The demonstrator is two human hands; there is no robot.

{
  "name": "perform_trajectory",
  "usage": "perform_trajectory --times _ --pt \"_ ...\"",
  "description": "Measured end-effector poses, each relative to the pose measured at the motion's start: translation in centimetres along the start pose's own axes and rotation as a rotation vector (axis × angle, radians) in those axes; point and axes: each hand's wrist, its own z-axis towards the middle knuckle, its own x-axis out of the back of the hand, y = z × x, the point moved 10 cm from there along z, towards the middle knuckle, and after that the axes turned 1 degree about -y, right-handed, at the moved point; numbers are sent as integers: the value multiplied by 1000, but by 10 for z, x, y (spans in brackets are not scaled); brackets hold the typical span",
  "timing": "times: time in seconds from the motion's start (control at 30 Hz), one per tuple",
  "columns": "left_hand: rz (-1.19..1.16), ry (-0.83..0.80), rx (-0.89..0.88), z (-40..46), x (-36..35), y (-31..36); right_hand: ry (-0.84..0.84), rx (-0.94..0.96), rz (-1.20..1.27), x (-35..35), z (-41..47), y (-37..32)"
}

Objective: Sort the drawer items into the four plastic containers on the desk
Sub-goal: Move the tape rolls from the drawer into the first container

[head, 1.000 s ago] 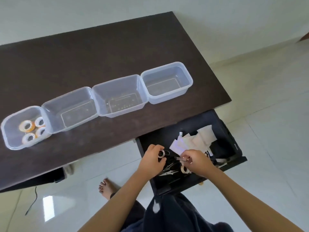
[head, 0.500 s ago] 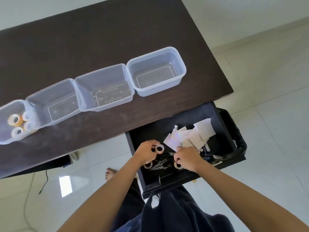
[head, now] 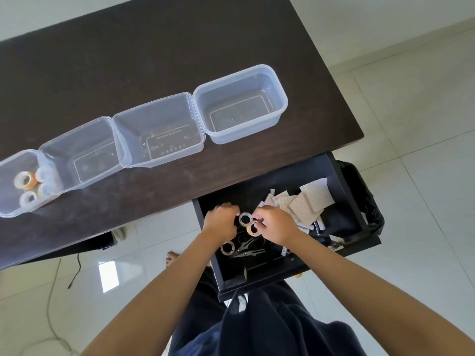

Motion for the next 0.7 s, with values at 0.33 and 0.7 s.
perform_trajectory --times 0.33,0.7 --pt "347 -443 -58 3 -38 -7 -107 -68 -74 -22 7 6" --pt "369 -464 -248 -6 -58 10 -79 -68 -78 -27 0 5"
